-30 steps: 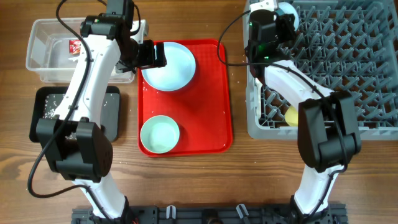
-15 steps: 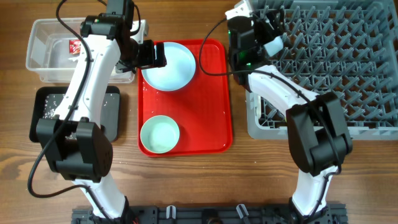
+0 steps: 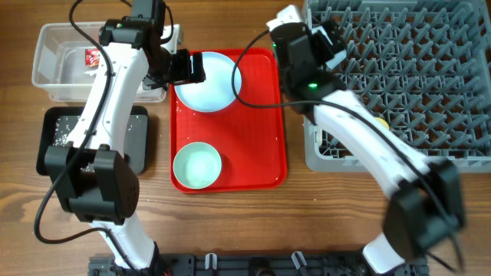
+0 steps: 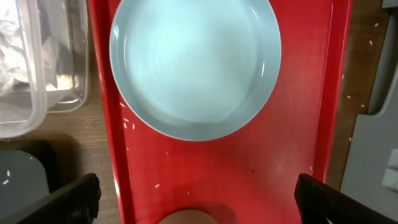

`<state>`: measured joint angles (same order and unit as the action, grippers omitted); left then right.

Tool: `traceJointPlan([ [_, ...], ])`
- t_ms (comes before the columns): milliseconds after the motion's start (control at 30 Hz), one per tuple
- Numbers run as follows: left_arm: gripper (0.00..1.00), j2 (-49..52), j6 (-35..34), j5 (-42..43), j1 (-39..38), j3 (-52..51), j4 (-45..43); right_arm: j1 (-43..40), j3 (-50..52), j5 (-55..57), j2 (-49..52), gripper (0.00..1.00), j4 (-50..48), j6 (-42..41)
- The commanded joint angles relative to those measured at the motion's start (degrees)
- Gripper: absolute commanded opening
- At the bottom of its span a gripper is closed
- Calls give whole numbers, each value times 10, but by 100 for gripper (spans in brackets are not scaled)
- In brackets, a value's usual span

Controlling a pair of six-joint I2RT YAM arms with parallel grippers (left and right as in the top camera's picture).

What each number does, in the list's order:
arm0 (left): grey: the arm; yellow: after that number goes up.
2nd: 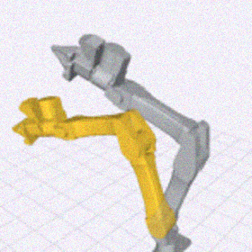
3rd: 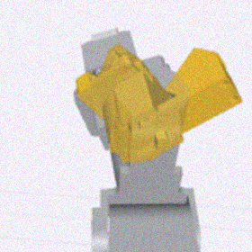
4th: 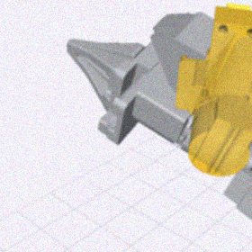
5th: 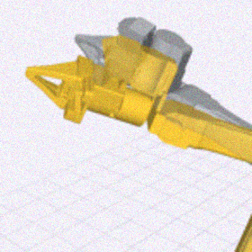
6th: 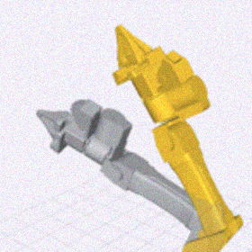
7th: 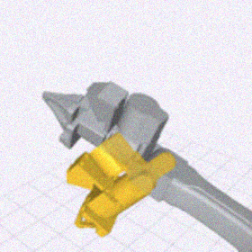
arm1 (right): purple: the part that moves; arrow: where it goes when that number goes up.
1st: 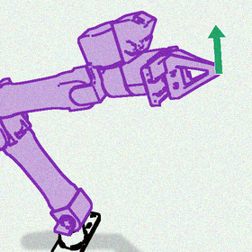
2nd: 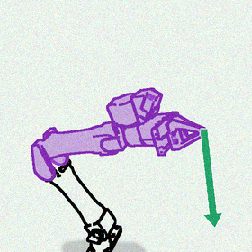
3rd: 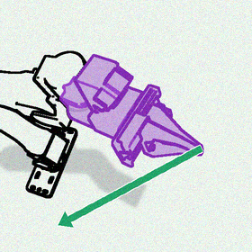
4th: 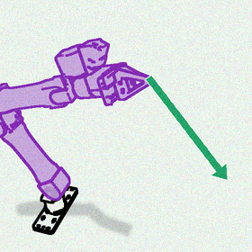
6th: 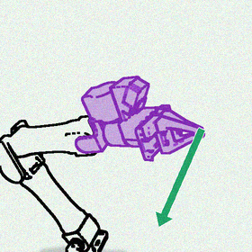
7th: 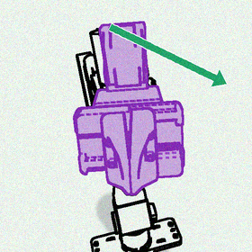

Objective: Sort waste into correct bins and load items into the dishwasher rack
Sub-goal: 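Move the right gripper back toward the red tray, then grasp the rim of the pale green bowl with the right gripper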

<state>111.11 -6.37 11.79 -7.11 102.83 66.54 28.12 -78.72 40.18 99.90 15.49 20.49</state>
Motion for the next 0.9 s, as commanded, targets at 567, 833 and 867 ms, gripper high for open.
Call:
traceJointPlan([
  [567, 100, -44, -108, -3, 118, 41, 6, 6, 30, -605, 8, 84, 119, -562],
  [833, 100, -50, -155, -3, 244, 41, 19, 155, 30, -540, 20, 84, 208, -417],
  [867, 100, -50, -155, -3, 248, 41, 19, 173, 30, -523, 23, 84, 214, -382],
])
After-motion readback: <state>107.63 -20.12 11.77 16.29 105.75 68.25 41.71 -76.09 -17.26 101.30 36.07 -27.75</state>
